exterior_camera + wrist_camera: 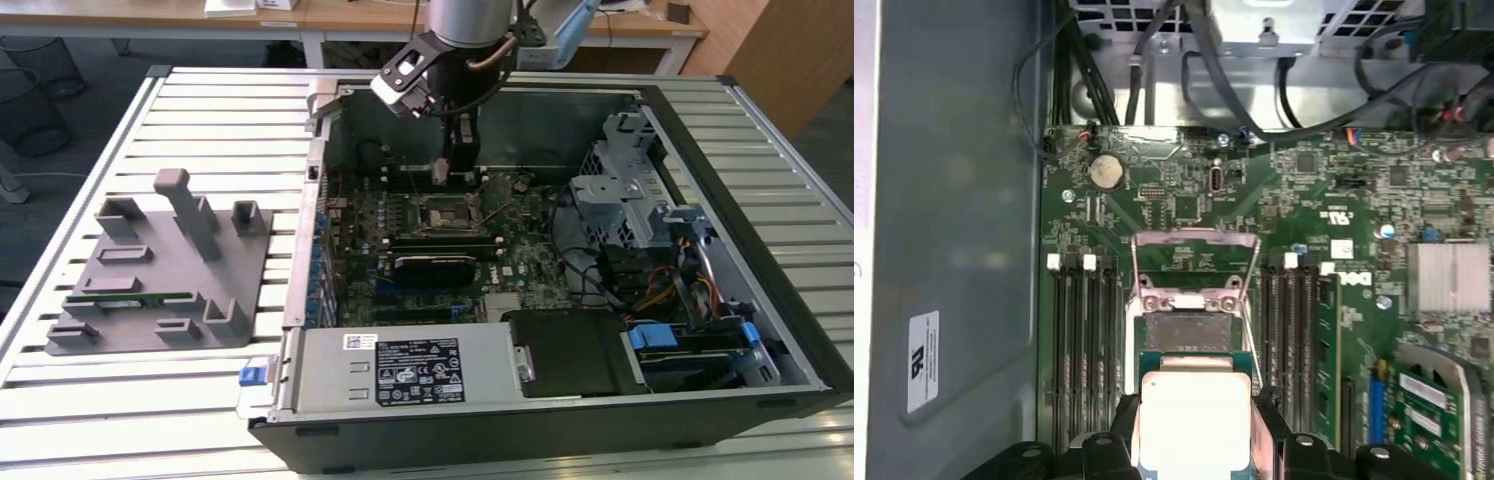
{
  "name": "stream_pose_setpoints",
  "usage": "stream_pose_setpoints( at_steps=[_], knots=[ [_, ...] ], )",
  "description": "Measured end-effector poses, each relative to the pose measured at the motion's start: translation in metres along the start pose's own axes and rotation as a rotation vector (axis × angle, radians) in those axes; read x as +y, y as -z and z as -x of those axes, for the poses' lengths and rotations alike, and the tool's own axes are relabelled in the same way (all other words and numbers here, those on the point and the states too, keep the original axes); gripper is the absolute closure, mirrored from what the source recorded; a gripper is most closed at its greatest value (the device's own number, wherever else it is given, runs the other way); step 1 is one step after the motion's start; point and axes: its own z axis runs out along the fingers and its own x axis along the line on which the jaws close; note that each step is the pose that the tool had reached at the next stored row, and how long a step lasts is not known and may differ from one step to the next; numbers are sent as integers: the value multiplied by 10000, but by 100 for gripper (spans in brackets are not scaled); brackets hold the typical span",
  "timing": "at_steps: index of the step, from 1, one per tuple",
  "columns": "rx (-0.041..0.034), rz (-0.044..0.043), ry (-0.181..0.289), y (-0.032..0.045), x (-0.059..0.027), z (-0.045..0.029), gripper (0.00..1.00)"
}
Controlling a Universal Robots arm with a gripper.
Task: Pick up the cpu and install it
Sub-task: 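Place the cpu into insertion slot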
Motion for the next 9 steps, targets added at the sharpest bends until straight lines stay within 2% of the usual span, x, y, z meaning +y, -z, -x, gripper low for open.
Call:
stream_pose_setpoints(
  at_steps=[4,9],
  knots=[
    [9,7,469,-73,-2,-14,47],
    [10,8,519,-163,3,-25,47]
  ],
)
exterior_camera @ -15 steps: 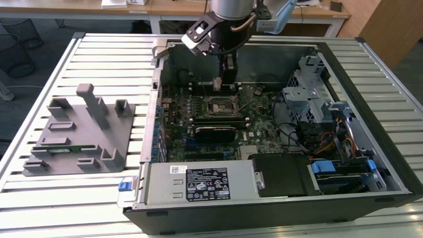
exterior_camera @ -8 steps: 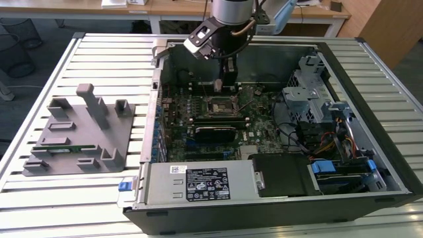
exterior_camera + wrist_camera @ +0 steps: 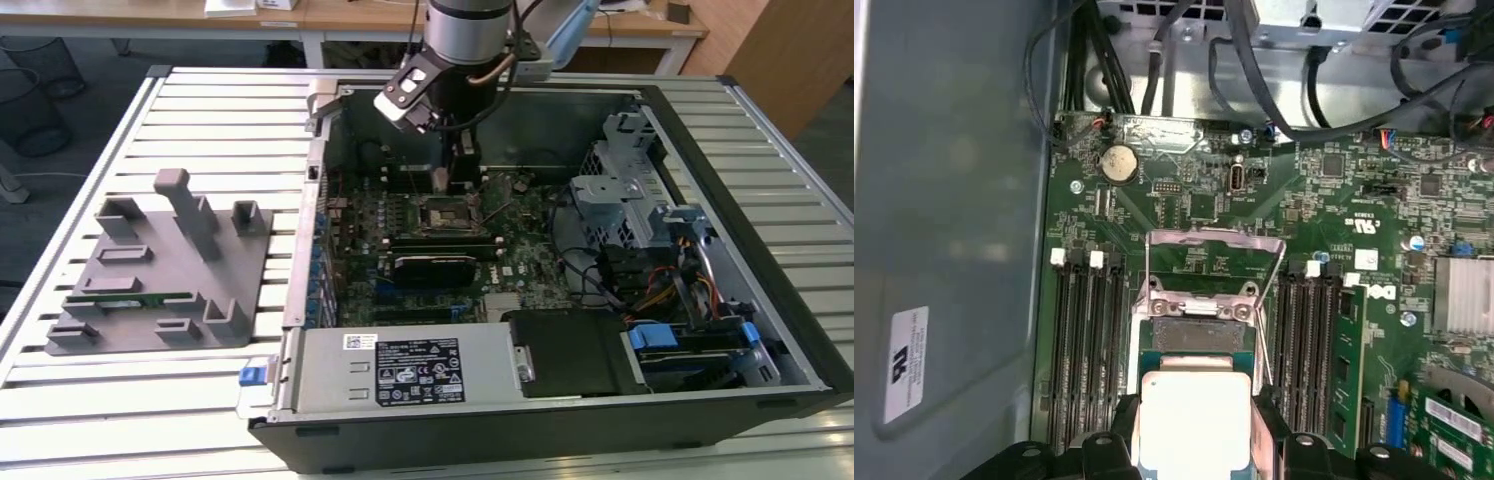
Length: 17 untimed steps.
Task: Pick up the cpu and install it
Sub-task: 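Place the cpu into insertion slot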
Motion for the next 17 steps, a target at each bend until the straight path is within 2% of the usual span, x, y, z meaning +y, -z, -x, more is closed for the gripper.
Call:
stream_pose_setpoints(
  at_steps=[17],
  knots=[
    [0,6,0,-311,-8,-1,47]
  ],
)
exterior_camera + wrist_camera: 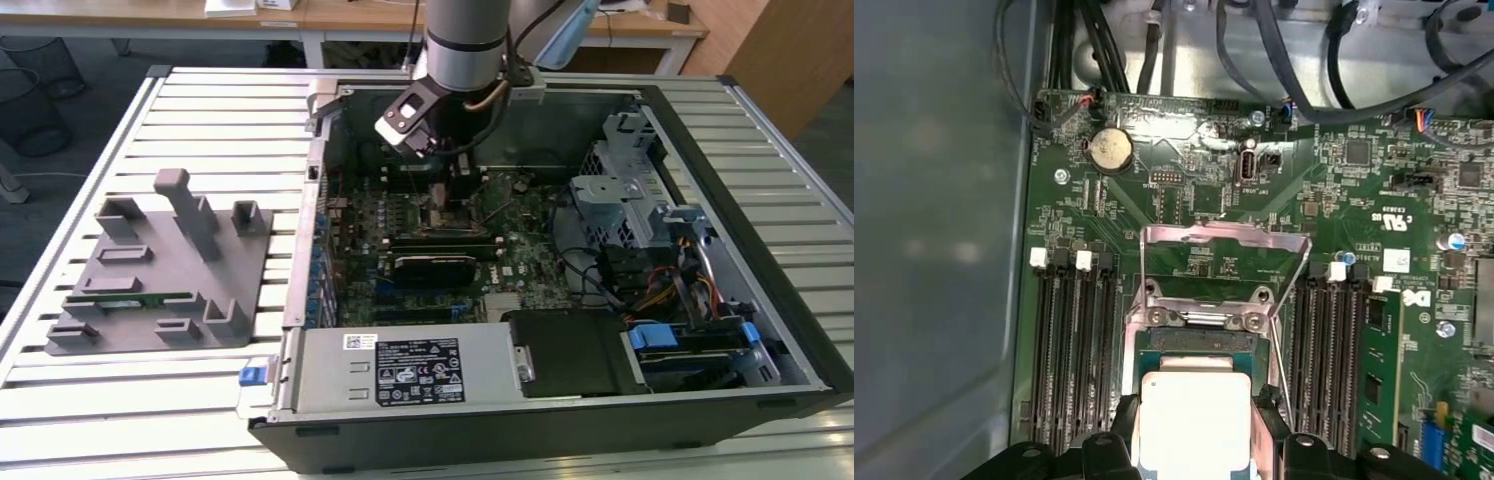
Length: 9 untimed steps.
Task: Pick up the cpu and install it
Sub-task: 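Place the cpu into insertion slot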
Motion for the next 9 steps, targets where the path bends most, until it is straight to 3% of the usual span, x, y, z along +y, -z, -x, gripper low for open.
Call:
stream_pose_setpoints(
  at_steps=[9],
  knots=[
    [-4,7,-162,-159,-7,32,47]
  ],
)
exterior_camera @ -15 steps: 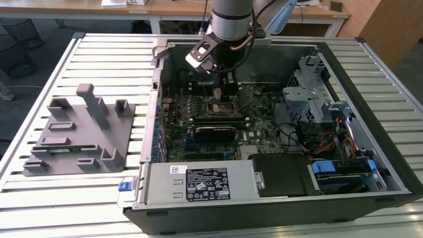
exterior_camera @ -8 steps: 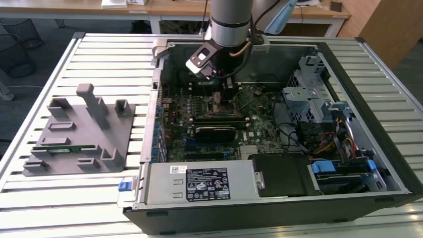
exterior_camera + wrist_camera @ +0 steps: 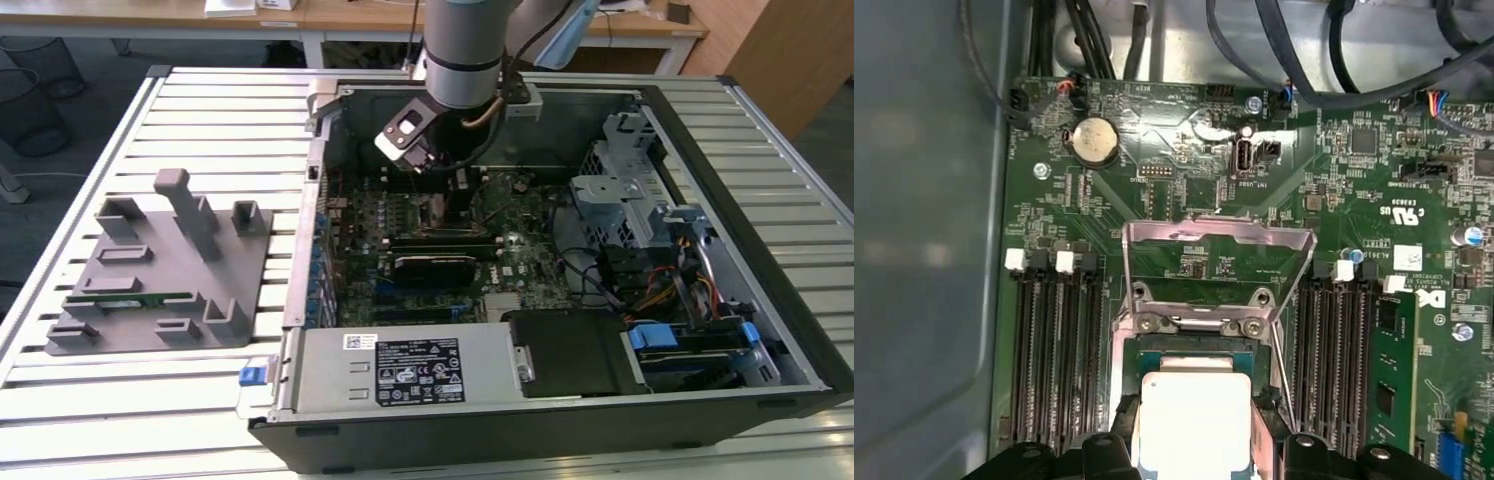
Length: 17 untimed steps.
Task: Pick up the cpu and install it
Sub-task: 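Place the cpu into insertion slot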
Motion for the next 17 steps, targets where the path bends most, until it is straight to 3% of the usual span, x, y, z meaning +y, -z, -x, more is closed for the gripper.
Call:
stream_pose_setpoints(
  at_steps=[17],
  knots=[
    [-5,-2,-220,-128,-6,8,47]
  ],
)
